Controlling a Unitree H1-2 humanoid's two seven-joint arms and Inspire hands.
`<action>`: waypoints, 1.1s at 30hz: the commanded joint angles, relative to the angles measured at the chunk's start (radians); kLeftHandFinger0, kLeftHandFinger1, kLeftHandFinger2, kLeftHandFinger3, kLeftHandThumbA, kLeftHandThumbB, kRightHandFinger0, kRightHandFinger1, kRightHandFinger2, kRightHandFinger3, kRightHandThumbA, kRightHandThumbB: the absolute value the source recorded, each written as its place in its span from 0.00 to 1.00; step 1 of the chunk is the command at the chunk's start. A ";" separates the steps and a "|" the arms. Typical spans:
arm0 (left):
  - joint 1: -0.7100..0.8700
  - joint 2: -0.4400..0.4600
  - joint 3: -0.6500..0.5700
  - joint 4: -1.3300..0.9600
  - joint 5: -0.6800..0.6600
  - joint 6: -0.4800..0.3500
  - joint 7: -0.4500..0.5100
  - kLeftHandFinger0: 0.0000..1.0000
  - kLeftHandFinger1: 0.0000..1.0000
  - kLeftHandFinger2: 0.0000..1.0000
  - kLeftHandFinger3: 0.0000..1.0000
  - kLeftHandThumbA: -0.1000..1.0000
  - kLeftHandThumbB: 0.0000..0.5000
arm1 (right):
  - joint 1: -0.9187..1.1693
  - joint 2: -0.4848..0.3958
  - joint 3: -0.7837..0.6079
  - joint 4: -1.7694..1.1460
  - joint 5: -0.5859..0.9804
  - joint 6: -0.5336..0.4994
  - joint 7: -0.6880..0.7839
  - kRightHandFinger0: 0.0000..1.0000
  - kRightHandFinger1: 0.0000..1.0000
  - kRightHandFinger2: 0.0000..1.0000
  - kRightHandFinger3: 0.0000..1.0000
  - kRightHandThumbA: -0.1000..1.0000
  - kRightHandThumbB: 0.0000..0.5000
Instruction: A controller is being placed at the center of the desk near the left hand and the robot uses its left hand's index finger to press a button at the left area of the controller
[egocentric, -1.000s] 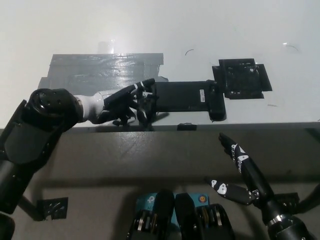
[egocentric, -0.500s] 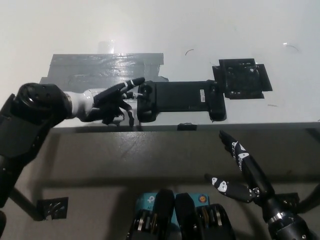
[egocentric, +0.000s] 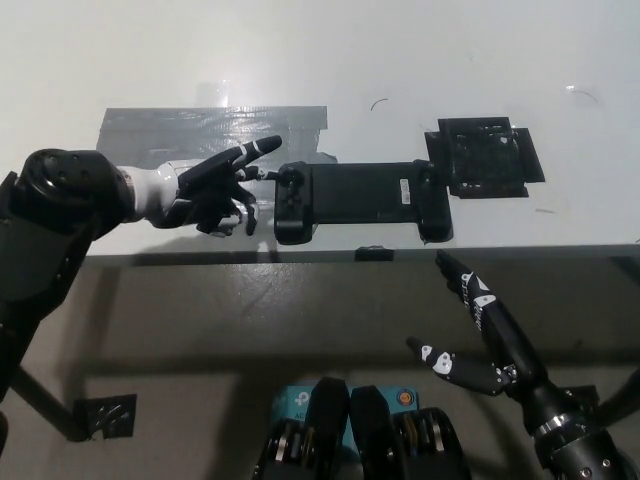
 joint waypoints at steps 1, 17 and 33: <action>-0.036 0.022 0.004 -0.017 0.019 0.017 -0.007 0.00 0.03 0.32 1.00 1.00 0.90 | -0.018 -0.002 -0.004 -0.025 -0.003 -0.029 0.009 1.00 1.00 1.00 1.00 0.77 0.39; 0.018 0.000 -0.026 -0.006 0.058 0.007 -0.006 0.00 0.00 0.28 1.00 1.00 0.88 | -0.024 -0.001 -0.004 -0.020 -0.005 -0.029 0.007 1.00 1.00 1.00 1.00 0.78 0.39; 0.027 -0.016 -0.033 0.006 0.079 -0.004 0.004 0.00 0.04 0.38 1.00 1.00 0.95 | -0.034 0.000 -0.009 -0.017 0.005 -0.026 0.010 1.00 1.00 1.00 1.00 0.79 0.41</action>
